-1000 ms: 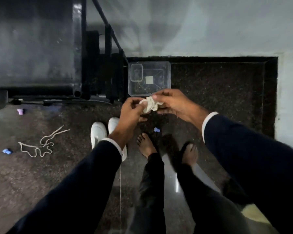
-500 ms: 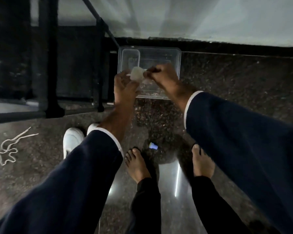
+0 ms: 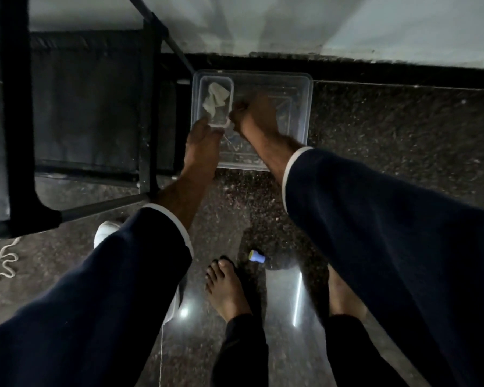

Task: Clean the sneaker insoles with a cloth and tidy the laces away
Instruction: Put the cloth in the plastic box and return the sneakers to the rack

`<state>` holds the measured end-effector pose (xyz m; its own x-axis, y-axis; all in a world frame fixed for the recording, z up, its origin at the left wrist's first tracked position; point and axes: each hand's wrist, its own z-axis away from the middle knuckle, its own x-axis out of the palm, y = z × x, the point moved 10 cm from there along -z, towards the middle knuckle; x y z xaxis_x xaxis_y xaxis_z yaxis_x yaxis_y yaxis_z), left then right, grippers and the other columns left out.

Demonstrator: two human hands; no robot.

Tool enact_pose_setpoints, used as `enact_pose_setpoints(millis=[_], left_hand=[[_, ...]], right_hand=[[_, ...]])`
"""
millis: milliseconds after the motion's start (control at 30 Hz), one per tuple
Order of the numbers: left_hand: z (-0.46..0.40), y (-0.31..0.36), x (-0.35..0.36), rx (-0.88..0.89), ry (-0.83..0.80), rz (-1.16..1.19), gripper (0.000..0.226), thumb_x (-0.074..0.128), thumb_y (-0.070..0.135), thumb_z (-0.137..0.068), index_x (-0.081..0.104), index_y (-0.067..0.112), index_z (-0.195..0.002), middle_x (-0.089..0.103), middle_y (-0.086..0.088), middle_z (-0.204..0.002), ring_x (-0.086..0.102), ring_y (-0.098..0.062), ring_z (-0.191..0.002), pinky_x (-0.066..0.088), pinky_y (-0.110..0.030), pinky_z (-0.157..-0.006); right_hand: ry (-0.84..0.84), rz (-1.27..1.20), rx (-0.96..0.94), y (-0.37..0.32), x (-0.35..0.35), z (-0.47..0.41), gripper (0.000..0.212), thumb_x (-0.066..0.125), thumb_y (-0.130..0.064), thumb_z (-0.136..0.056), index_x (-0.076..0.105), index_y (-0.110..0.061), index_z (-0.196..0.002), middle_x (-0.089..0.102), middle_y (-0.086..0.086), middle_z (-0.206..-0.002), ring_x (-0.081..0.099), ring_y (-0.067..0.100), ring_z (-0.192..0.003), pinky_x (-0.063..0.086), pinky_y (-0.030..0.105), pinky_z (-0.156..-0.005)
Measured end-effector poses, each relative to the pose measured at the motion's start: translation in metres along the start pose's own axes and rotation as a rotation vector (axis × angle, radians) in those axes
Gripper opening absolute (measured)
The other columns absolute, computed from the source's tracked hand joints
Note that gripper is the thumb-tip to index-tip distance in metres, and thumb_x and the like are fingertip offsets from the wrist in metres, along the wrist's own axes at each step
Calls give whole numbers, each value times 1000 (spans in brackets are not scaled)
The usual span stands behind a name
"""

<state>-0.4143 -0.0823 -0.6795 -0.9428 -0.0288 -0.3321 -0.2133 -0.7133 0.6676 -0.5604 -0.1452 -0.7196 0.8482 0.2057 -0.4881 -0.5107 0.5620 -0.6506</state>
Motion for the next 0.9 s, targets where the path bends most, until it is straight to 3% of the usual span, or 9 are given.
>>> enact_pose_setpoints(millis=[67,167,233,300,400,500,667,900], left_hand=[[20,1,0,35,-30,-109,57,60,24,-90,50,15,-145,62,-9,-136,59,-25,-120,47,-33,-94],[58,0,-1,74,-86,-295,59,55,26,-87,51,17,-145,61,-12,-135,60,-23,-112,45,-27,-84],[92,1,-9,125,-124,-472,52,53,18,-94,49,16,-146,55,-17,-140,56,-29,-121,48,-37,-94],[129,8,-17,234,-181,-571,55,46,28,-87,55,17,-140,56,-16,-140,55,-35,-126,49,-48,-101],[178,16,-45,304,-155,-603,58,44,30,-79,61,11,-131,60,-21,-131,56,-40,-122,48,-51,-102],[224,18,-78,203,-108,-705,51,49,25,-84,58,3,-130,57,-22,-131,52,-41,-123,44,-48,-102],[279,1,-134,182,-125,-752,62,37,41,-83,54,11,-135,52,-14,-141,49,-37,-130,42,-52,-108],[328,-32,-220,282,-134,-678,45,58,13,-91,56,15,-135,54,-15,-141,49,-35,-131,41,-53,-108]], right_hand=[[-10,45,-50,2,-16,23,20,68,-17,-91,74,-6,-107,74,10,-111,69,21,-104,51,26,-81],[-54,117,-137,-3,-39,68,34,67,-22,-92,67,-9,-124,70,8,-122,65,21,-113,52,29,-93],[-105,235,-249,-16,-50,105,42,64,-25,-95,59,-7,-133,65,14,-127,61,28,-116,53,40,-96],[-152,355,-328,-31,-60,141,49,63,-28,-95,54,-8,-138,60,17,-129,58,34,-117,52,47,-95],[-235,509,-401,-51,-70,192,61,64,-32,-94,43,-10,-148,52,17,-140,53,38,-124,50,50,-98],[-269,620,-453,-66,-74,236,69,63,-36,-95,36,-11,-153,47,16,-145,51,39,-126,50,49,-96],[-323,653,-455,-76,-60,316,71,62,-39,-95,33,-15,-155,40,11,-154,44,35,-135,44,50,-106],[-322,630,-379,-84,6,423,71,60,-42,-97,30,-18,-157,38,10,-156,47,35,-134,45,53,-106]])
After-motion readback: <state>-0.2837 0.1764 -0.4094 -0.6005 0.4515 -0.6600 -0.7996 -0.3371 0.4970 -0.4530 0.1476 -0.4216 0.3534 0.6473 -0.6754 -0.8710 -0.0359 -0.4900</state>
